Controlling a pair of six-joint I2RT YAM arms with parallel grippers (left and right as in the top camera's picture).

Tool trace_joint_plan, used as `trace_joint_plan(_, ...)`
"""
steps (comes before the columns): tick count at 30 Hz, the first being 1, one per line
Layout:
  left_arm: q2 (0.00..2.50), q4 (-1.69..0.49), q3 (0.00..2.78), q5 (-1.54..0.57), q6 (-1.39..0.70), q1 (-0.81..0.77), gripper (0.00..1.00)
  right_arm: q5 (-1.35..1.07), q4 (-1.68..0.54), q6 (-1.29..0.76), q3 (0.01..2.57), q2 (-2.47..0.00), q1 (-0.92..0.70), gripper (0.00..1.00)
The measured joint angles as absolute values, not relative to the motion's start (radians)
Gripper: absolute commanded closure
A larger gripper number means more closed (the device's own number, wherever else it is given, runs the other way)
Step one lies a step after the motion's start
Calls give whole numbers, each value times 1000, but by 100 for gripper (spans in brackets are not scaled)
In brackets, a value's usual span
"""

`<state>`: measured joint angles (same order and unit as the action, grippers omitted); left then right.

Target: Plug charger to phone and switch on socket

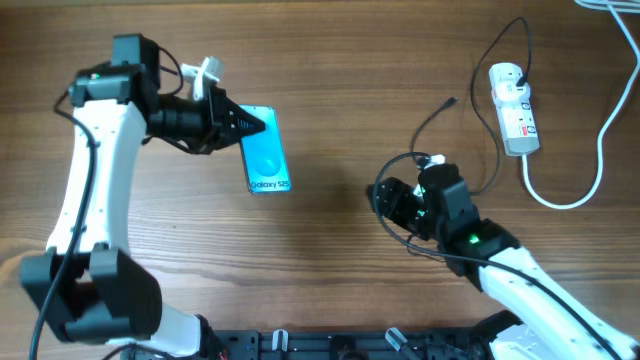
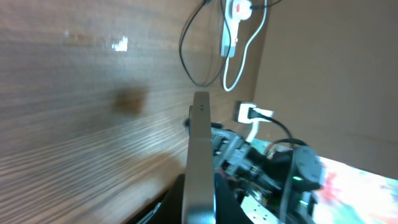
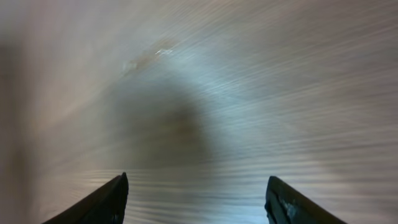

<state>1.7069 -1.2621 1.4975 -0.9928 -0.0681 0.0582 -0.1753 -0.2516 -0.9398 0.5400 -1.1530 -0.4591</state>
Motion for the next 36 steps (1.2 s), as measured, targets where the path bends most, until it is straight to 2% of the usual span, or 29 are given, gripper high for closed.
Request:
trace_joint_plan(4, 1776, -1174, 1407, -1046, -73, 27, 96, -6, -578, -916, 764, -1140, -459, 30)
trace_joint_plan(7, 1818, -1123, 1366, -1066, -81, -20, 96, 87, -655, -912, 881, -1146, -451, 30)
trace_joint_plan(12, 1834, -1083, 1358, -1086, -88, -113, 96, 162, -651, -907, 957, -1236, -336, 30)
trace_joint_plan(19, 1834, -1017, 1358, -1098, -106, -179, 96, 142, -513, -824, 985, -1536, -158, 34)
trace_joint_plan(25, 1834, -979, 1358, -1098, -149, -183, 96, 135, -463, -783, 1165, -1819, -134, 36)
trace_joint_plan(30, 1834, -978, 1358, -1098, -161, -183, 96, 150, -481, -766, 1362, -2000, -134, 43)
trace_joint_plan(36, 1834, -969, 1358, -1097, -163, -183, 96, 207, -504, -802, 1414, -2109, -134, 44)
